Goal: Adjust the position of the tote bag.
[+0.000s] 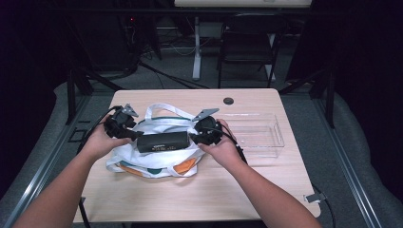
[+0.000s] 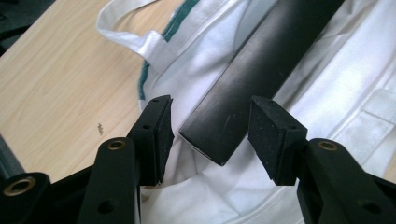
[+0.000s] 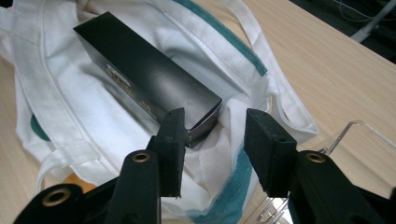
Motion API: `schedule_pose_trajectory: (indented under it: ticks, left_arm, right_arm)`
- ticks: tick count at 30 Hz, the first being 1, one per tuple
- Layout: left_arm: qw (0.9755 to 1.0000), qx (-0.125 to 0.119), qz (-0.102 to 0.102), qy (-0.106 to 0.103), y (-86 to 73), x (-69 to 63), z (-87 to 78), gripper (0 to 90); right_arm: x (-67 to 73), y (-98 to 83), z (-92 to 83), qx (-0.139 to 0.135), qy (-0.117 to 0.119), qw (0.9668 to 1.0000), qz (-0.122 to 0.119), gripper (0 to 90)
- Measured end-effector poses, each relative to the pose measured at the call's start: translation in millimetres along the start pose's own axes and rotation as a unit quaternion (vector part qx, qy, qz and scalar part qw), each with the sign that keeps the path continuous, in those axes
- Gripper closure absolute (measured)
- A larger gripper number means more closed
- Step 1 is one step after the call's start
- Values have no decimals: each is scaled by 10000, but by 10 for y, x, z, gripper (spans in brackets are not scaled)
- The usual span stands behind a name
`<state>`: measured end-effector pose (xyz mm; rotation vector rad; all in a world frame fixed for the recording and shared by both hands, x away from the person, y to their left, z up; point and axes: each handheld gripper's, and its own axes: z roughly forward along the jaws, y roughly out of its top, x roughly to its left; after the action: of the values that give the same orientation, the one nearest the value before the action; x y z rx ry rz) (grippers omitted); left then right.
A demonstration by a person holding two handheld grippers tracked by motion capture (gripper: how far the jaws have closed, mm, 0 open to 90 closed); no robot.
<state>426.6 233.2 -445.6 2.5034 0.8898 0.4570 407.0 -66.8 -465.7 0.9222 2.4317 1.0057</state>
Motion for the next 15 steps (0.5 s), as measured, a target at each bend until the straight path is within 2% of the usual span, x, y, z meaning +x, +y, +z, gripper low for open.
schedule_pose_trajectory:
  ticks: [4, 11, 15]
  left_arm:
    - [9998, 113, 102, -122, 35, -13, 13, 499]
    - [9982, 326, 483, -154, 86, -50, 46, 492]
    - [9972, 430, 606, -126, 116, -55, 63, 480]
  right_arm:
    - [24, -8, -21, 8, 62, 10000, -41, 569]
    - [49, -26, -58, 60, 116, 9998, -131, 557]
    - [48, -32, -77, 37, 88, 9999, -141, 553]
